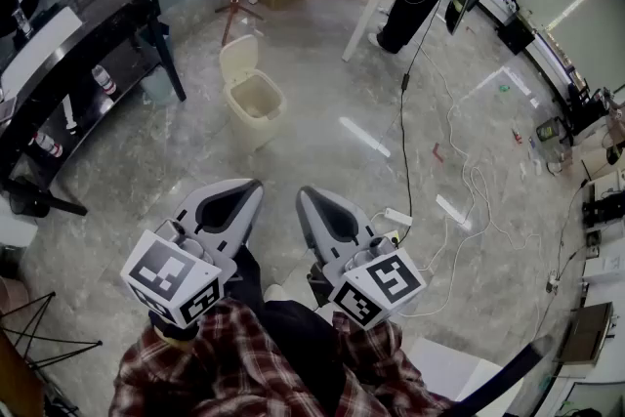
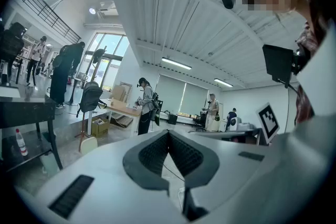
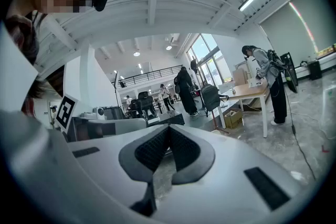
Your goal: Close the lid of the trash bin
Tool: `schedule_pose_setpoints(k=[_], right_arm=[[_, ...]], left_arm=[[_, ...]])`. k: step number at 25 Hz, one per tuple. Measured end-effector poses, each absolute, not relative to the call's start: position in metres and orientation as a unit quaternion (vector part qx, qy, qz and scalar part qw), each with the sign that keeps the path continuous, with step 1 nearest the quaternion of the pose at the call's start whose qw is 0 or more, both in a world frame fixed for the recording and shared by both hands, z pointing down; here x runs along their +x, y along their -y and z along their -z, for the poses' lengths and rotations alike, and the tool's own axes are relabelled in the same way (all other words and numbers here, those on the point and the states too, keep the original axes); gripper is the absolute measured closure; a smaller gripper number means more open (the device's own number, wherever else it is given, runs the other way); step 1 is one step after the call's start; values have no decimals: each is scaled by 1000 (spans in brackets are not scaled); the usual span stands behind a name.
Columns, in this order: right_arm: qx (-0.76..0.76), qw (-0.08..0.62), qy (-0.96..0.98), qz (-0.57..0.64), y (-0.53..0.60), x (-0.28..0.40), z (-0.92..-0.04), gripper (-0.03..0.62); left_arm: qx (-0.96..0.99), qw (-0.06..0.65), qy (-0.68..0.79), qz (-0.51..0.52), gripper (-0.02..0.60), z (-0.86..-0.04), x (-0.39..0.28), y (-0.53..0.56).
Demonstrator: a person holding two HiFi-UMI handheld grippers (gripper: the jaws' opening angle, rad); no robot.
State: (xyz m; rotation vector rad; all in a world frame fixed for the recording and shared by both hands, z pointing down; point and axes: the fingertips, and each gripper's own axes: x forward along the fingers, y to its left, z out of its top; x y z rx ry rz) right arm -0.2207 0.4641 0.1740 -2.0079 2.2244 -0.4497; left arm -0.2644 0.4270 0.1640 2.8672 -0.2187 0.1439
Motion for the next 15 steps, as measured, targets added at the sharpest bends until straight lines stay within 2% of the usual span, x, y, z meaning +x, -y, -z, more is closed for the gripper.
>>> schedule_pose_setpoints(k=[8,15], right_arm=[[-673,50,-726,136,-348,-203,-171,582],[-680,49,-715,155,-304,-199,-183,582]], left_arm=[[990,123,55,-42,571,-164,-246,-311],[987,140,62,-45,571,-173,-251,-256]])
